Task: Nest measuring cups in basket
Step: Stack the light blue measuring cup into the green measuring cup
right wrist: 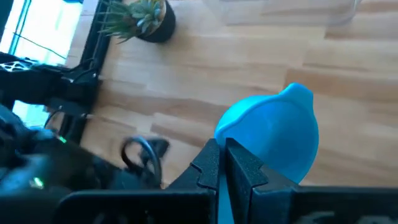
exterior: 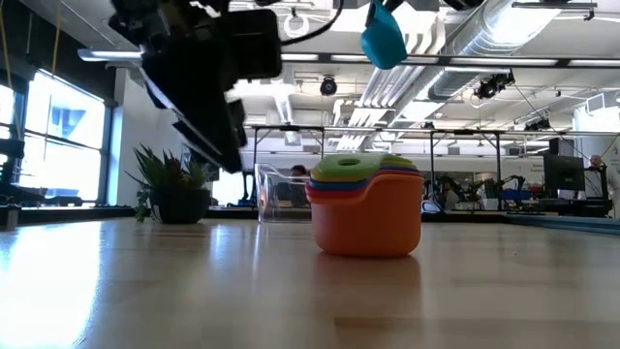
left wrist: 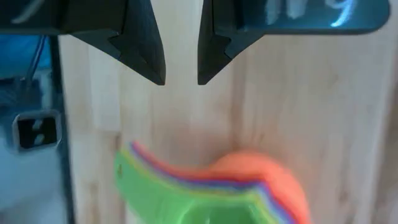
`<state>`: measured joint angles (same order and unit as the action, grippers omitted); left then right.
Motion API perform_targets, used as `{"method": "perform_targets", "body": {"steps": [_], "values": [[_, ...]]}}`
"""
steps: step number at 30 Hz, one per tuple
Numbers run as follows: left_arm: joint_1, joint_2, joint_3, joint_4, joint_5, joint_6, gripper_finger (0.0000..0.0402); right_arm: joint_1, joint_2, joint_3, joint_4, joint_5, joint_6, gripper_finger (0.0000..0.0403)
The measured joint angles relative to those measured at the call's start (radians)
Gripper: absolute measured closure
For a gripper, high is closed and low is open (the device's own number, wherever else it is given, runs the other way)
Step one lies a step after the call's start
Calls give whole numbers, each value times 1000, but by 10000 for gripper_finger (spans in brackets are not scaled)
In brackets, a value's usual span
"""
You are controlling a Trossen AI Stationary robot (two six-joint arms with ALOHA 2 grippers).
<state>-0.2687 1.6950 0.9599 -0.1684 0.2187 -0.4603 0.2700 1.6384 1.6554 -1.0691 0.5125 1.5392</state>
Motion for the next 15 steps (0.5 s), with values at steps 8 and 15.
{"method": "perform_targets", "body": {"steps": [8, 15], "values": [[0, -195, 0, -247, -83, 126, 316, 66, 48, -1, 87, 4, 93, 403], [10, -363, 1, -420, -101, 176, 316, 81, 107, -1, 227, 10, 102, 403]]}}
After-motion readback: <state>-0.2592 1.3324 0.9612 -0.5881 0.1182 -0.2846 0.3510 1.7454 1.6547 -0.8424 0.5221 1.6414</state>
